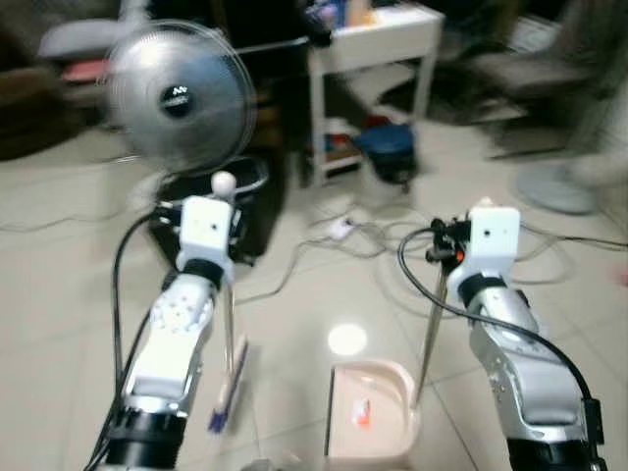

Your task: Sweep floor

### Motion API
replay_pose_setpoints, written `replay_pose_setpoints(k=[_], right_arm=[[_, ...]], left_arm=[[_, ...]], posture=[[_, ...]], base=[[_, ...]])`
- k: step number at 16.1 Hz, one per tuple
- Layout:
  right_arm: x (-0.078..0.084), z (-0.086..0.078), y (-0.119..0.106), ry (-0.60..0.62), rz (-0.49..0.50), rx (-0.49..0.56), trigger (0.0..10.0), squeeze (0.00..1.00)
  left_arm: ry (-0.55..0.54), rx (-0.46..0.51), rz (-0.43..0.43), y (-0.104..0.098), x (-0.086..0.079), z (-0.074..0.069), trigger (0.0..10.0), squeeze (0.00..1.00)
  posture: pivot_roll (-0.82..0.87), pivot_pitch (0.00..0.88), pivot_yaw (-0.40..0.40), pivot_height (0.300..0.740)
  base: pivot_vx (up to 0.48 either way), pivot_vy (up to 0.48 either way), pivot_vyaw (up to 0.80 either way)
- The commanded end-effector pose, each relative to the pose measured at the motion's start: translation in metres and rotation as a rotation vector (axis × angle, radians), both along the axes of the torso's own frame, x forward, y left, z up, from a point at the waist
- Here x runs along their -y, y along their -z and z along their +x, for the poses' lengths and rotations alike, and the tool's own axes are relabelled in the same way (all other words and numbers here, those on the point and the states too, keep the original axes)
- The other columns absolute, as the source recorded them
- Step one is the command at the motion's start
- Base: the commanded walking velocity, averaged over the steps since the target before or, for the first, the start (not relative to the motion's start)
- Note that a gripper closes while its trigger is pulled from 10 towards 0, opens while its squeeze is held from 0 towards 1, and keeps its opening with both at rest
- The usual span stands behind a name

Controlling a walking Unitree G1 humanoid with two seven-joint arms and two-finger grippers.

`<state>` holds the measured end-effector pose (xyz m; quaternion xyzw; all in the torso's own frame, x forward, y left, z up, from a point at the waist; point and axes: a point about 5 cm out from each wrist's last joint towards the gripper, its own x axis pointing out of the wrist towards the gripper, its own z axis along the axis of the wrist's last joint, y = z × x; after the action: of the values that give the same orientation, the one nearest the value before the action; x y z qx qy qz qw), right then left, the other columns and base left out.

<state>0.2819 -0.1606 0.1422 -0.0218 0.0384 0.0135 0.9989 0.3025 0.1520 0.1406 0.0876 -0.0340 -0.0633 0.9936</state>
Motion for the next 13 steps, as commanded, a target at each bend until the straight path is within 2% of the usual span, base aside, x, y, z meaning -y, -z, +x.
replay_pose_setpoints(k=[1,13], right_arm=[[-0.0006,0.0017,-0.0118,-0.005,-0.010,0.055,10.0,0.00],[-0.0025,0.0065,-0.0166,-0.014,-0.009,0.079,10.0,0.00]], left_arm=[[-0.001,0.038,0.005,-0.0094,-0.0018,0.0017,10.0,0.00],[-0.020,0.046,0.000,-0.0120,-0.0038,0.0037,10.0,0.00]], posture=[[-0.14,0.021,0.077,0.740],[-0.14,0.035,0.076,0.740]], base=[[0.000,-0.371,0.80],[0.000,-0.371,0.80]])
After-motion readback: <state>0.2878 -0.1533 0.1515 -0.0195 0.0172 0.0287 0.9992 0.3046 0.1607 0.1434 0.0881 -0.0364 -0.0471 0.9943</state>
